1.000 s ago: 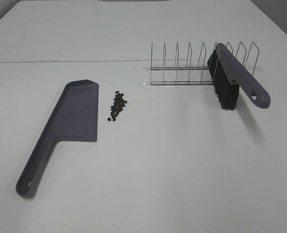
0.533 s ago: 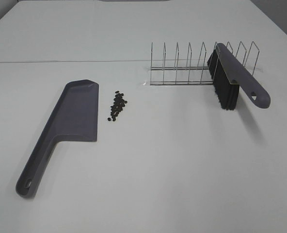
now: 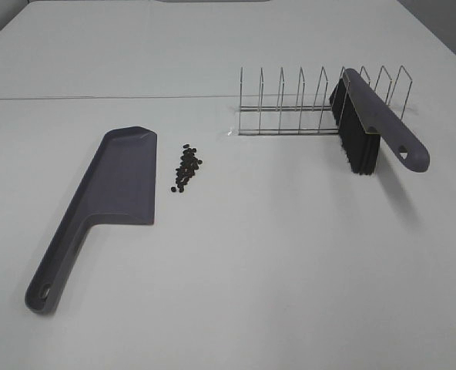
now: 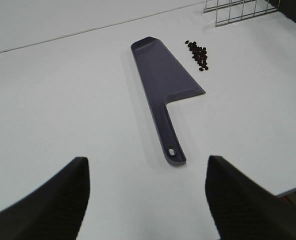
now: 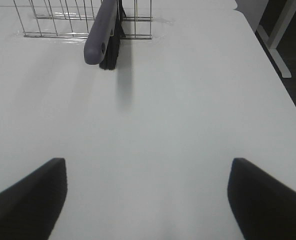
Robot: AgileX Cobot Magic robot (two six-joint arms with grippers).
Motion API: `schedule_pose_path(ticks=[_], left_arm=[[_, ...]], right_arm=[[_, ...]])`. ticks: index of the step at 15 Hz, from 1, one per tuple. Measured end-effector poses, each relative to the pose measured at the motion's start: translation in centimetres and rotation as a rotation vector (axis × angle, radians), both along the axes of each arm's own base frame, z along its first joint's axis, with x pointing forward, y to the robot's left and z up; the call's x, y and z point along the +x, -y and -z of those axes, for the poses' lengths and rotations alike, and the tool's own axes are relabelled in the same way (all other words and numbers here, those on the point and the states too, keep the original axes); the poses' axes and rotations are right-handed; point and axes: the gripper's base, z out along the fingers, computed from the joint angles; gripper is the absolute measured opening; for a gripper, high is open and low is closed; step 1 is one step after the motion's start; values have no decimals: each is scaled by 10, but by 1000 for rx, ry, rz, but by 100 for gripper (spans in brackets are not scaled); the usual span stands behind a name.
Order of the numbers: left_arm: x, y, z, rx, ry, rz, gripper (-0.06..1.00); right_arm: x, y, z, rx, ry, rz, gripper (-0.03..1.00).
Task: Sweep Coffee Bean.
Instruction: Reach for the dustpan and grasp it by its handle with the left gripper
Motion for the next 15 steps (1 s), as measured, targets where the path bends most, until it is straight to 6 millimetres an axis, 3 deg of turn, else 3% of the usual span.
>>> schedule_pose_path(ticks=[15], left_arm=[[0,0,0,0,0,0,64]], right_arm=[[0,0,0,0,0,0,82]])
